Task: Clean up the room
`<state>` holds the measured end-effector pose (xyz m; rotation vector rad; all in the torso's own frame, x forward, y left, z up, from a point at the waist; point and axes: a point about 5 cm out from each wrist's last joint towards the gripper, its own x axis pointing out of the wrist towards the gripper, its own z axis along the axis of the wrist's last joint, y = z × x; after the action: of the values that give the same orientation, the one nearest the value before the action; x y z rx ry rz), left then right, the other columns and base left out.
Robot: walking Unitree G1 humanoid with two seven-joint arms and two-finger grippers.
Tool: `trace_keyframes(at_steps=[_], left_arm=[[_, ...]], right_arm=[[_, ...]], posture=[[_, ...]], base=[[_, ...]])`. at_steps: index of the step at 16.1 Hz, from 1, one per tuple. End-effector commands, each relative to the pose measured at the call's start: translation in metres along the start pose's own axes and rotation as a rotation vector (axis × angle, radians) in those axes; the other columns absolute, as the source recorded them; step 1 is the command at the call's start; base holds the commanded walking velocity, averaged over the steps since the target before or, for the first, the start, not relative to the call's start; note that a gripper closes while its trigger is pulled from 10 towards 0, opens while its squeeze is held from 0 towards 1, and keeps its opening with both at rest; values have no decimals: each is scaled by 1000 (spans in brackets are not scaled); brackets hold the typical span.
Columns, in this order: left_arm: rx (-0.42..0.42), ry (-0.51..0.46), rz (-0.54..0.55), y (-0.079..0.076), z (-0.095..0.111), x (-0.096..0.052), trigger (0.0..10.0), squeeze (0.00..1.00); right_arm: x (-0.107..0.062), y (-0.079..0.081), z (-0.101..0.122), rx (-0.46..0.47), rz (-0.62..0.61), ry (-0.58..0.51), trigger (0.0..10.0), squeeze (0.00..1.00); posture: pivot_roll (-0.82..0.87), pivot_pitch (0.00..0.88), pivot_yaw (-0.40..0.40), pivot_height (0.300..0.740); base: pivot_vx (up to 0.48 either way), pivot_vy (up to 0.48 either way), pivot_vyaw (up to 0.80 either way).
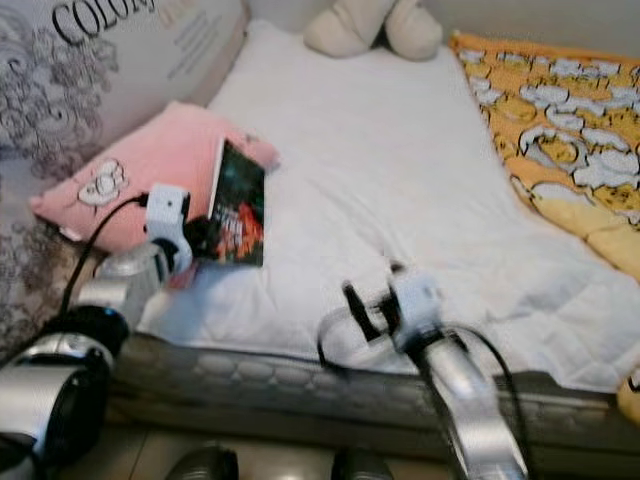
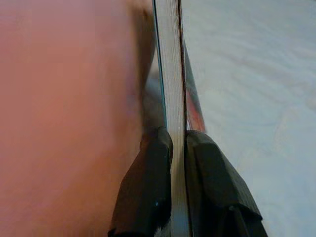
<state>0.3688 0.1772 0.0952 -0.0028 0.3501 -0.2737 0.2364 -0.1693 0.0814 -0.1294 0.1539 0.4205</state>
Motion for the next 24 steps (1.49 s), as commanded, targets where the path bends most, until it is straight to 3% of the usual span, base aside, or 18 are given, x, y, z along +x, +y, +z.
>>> trace_keyframes(at_steps=[1, 3, 4, 6, 9, 13, 15, 16, 19, 24], left_arm=[[37, 71, -60, -9, -12, 2, 10000, 0], [216, 164, -161, -8, -23, -2, 10000, 0], [234, 171, -171, -8, -24, -2, 10000, 0], [425, 162, -236, -6, -11, -3, 10000, 0], [614, 148, -291, -4, 4, -3, 10000, 0], [651, 95, -324, -1, 26, -3, 10000, 0], [693, 83, -280, 4, 35, -3, 10000, 0], [706, 67, -233, 8, 43, -3, 10000, 1000], [693, 67, -185, 9, 47, -1, 10000, 1000], [879, -4, -161, 2, 72, 2, 10000, 1000]], right_arm=[[-5, -2, 9, 3, 1, -19, 10000, 0], [-19, 5, 11, 21, 1, 11, 10000, 0], [-21, 7, 12, 25, 4, 15, 10000, 0], [-21, 21, 14, 47, 39, 35, 10000, 0], [-19, 26, 15, 69, 41, 47, 10000, 0], [-12, 31, 17, 88, 43, 43, 10000, 0], [-8, 31, 19, 88, 43, 39, 10000, 0], [-6, 31, 21, 88, 42, 34, 10000, 0], [-4, 31, 21, 87, 42, 33, 10000, 0], [5, 35, 22, 97, 51, 22, 10000, 0]], posture=[[-276, 60, -54, 703], [-291, 88, -61, 703], [-291, 88, -61, 703], [-271, 104, -54, 703], [-256, 99, -39, 703], [-241, 76, -24, 703], [-241, 71, -23, 703], [-242, 71, -22, 703], [-242, 64, -19, 703], [-220, 43, -12, 703]], base=[[0, 0, 0], [0, 0, 0], [0, 0, 0], [0, 0, 0], [0, 0, 0], [0, 0, 0], [0, 0, 0], [0, 0, 0], [0, 0, 0], [0, 0, 0]])
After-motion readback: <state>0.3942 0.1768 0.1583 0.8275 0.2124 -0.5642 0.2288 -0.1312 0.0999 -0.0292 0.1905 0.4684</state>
